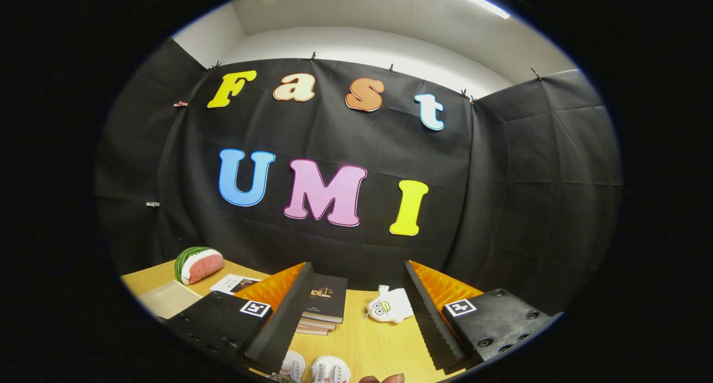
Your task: Open the storage box then place both shoes into the box .Put the left shoe in first, then the right shoe, with the right side of both shoes facing outward in a uniform manner.
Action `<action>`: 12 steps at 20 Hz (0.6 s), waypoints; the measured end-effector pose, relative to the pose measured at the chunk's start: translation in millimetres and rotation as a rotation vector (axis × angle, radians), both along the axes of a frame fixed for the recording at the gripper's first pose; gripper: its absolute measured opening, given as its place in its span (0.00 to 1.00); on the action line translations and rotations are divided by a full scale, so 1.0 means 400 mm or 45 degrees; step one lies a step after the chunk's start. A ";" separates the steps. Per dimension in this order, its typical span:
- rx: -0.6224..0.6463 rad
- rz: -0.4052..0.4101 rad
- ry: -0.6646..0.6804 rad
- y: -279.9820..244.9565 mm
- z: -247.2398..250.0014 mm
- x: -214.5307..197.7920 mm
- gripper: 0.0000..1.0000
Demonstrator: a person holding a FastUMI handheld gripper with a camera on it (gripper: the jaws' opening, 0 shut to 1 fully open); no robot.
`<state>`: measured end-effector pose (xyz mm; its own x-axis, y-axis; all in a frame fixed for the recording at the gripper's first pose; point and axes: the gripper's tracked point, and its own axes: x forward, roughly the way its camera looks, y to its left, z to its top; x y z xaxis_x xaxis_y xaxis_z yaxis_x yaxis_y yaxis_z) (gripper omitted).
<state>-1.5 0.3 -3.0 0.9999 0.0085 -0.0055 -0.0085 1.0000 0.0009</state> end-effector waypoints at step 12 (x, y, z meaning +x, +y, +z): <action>0.106 0.219 0.084 0.108 -0.031 0.002 0.97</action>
<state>-0.8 43.5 -15.4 0.9813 0.1821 -0.0630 -0.1762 0.9803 0.0895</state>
